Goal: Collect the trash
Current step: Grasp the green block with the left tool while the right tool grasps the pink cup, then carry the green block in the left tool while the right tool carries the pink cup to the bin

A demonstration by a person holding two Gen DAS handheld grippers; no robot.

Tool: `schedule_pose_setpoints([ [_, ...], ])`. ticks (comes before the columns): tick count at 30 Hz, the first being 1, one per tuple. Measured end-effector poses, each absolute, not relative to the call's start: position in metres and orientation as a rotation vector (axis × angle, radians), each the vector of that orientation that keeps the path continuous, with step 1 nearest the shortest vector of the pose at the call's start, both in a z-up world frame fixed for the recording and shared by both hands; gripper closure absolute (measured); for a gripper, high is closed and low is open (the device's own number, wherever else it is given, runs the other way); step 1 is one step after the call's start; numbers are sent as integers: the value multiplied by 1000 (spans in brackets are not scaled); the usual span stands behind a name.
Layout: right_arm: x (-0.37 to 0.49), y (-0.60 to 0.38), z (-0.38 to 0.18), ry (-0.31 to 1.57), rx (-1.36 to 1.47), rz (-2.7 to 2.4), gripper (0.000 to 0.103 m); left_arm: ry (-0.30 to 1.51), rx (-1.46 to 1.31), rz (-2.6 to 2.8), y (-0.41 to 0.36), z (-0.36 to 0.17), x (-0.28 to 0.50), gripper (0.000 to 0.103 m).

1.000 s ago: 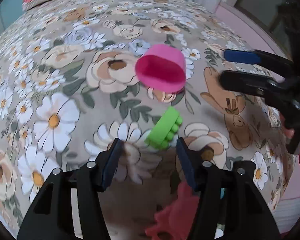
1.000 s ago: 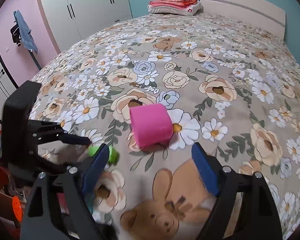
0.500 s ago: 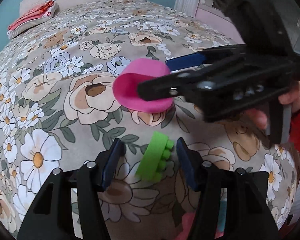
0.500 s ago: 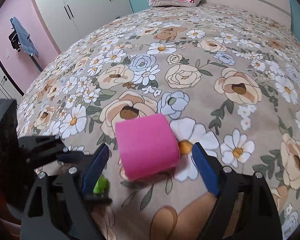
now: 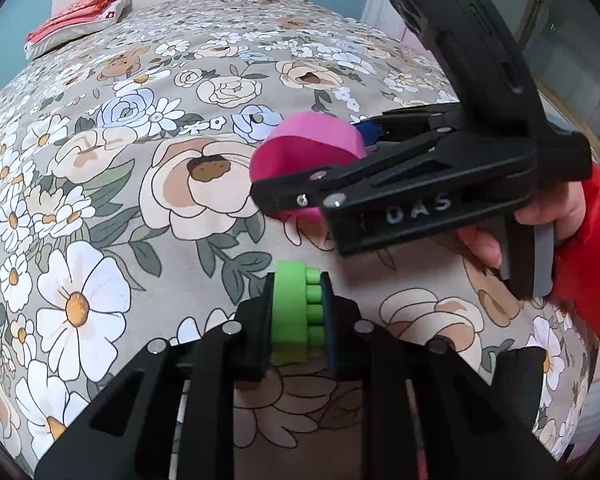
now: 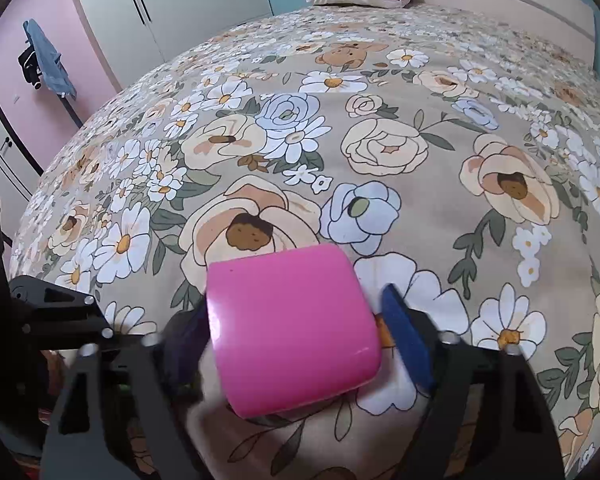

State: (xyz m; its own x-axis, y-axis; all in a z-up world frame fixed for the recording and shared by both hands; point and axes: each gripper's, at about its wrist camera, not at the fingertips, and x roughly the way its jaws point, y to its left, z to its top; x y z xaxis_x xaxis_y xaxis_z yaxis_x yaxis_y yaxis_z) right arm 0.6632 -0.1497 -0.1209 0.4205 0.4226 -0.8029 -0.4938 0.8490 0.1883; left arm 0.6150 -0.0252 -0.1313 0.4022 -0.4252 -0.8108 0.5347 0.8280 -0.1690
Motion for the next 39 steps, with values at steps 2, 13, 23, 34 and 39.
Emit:
schedule_pose_setpoints([
  [2,660,-149,-121,977,-108,576,47,983,131,-600,-26,-130,612,82],
  [13,638,-151,-104,940,-107,546,48,993,102,-556,-17,-119,600,82],
  [23,610,-157,-69,918,-100,519,48,967,81,-531,-12,-87,575,82],
  [34,560,-157,-11,844,-119,509,48,903,74,-509,-9,-35,531,82],
  [39,532,-157,19,803,-130,502,48,855,81,-505,-8,-3,503,82],
])
